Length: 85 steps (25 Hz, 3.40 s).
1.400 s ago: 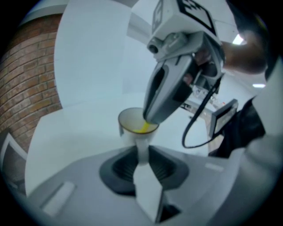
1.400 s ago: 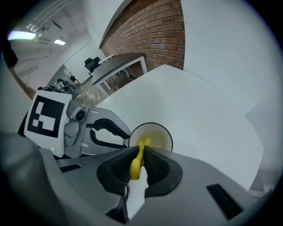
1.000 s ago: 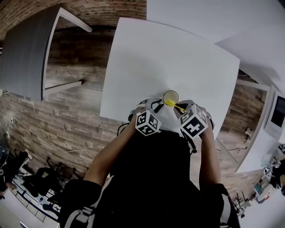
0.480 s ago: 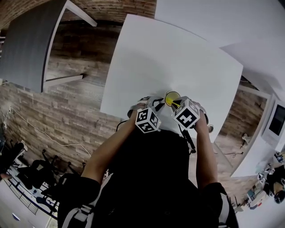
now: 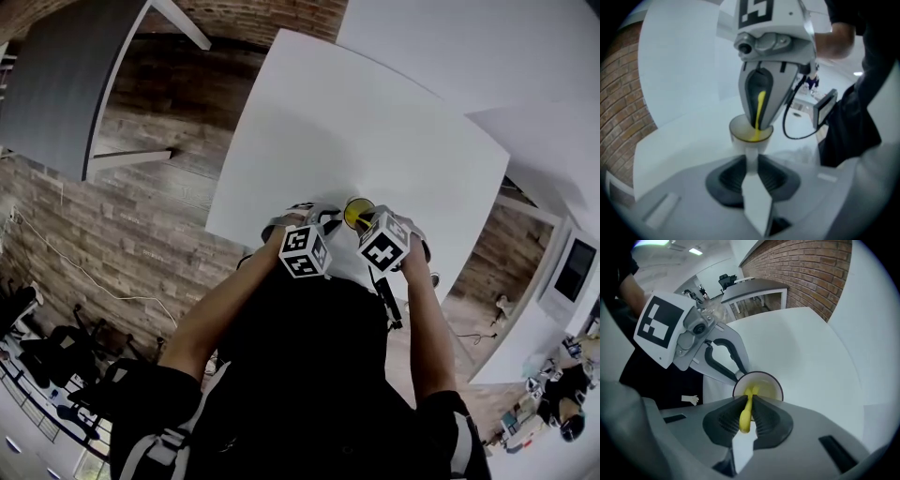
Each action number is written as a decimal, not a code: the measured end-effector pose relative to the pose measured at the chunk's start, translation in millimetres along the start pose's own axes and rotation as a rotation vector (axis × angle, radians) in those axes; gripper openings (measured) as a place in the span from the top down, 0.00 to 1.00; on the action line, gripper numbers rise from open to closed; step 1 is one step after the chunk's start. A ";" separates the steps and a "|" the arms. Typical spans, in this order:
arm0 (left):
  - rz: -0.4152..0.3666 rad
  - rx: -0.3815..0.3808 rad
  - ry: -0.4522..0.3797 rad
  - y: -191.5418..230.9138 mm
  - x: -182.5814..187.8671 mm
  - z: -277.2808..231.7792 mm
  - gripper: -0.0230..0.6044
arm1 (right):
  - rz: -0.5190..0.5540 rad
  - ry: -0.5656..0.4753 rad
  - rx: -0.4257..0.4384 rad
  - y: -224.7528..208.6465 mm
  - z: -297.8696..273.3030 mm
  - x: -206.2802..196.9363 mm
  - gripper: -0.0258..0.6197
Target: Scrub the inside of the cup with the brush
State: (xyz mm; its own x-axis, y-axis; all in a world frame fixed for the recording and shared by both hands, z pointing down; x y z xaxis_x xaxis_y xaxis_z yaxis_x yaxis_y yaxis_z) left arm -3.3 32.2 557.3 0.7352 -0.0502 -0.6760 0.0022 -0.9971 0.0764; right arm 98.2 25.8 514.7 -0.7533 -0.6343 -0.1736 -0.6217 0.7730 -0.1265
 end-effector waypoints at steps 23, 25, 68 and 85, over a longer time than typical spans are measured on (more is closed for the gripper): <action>-0.121 -0.086 0.045 3.1 -6.1 6.4 0.84 | 0.289 0.116 0.008 22.6 24.1 5.8 0.91; -0.118 -0.090 0.049 1.7 -6.5 5.4 0.84 | 0.288 0.130 0.005 26.0 11.0 8.0 0.91; -0.079 -0.031 0.060 -6.6 -1.7 7.4 0.84 | -0.220 0.052 -0.212 3.6 4.4 -2.0 0.91; -0.063 -0.023 0.052 -3.6 -7.0 5.5 0.84 | -0.149 -0.033 -0.251 14.4 28.3 10.5 0.91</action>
State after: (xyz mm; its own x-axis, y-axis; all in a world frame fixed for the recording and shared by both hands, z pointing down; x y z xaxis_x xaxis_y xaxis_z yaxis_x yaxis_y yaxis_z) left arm -12.2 35.8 557.7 0.7674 0.0159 -0.6410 0.0643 -0.9966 0.0522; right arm 87.4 30.6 483.4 -0.6449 -0.7368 -0.2033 -0.7617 0.6413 0.0922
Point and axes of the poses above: the fingertips, and each gripper's own axes: z backward along the fingers, y to its left, x out of its top, the point moved 9 cm from there along z, backward along the fingers, and after that the axes turned 4 degrees about -x, right-handed, at the moved point
